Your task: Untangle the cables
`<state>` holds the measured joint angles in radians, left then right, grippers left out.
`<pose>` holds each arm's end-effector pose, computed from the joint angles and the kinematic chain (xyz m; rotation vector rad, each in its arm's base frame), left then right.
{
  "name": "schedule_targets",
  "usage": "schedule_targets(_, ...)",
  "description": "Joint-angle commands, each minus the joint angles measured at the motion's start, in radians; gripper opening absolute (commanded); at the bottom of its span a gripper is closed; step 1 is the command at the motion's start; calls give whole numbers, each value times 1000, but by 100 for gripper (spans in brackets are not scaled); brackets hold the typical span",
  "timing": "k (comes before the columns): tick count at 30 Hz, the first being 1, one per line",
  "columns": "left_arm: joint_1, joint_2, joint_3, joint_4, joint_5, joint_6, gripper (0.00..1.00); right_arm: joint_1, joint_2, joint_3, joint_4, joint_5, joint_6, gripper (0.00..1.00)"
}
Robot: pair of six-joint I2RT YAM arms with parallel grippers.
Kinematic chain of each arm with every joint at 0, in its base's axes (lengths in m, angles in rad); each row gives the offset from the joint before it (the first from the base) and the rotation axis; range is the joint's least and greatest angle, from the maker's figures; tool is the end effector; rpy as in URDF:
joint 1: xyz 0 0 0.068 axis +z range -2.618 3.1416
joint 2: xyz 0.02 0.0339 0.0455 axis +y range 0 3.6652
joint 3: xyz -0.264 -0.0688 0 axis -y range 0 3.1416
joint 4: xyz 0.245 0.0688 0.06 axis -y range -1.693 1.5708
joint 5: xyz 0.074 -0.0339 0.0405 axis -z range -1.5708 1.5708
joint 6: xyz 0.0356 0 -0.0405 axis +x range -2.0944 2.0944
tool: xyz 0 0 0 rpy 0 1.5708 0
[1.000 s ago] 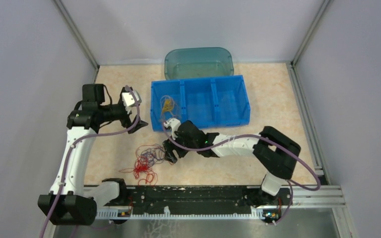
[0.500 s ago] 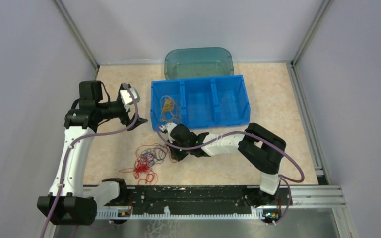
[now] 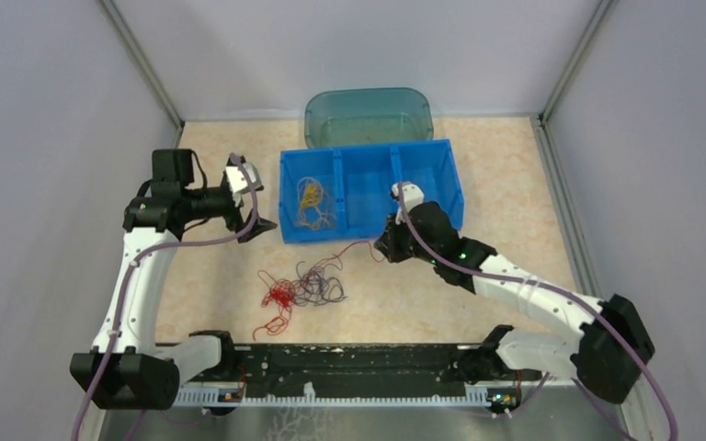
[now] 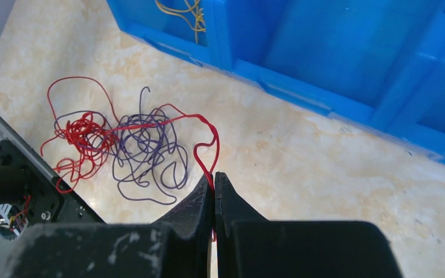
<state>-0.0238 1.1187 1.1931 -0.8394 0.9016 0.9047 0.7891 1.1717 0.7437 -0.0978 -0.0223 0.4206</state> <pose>0.2131 -0.0330 0.3625 1.2715 1.6125 -0.5151 0.1826 0.1851 0.2546 -0.4145 2.1474 0.7362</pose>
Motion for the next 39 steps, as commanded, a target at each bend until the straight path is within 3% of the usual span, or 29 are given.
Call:
schedule_targets(1, -19, 10, 18, -62, 44, 78, 100, -49, -154, -38, -87, 20, 45, 0)
schedule_targets(5, -57, 8, 1, -75, 47, 88, 100, -71, -276, -32, -73, -43, 67, 0)
schedule_targets(8, -109, 2, -6, -70, 46, 71, 100, -73, -336, -12, 27, -186, 85, 0)
schedule_targets(14, -268, -20, -24, 52, 31, -84, 100, -73, -290, 87, 176, -448, 146, 0)
schedule_targets(24, -431, 15, 29, 214, 46, -324, 97, -71, -207, 131, 393, -636, 274, 0)
schedule_targets(32, -541, 10, -89, 261, 23, -388, 92, -71, -197, 142, 515, -675, 333, 0)
schedule_targets(39, -548, -83, -233, 649, -9, -577, 91, -71, -164, 169, 671, -766, 460, 0)
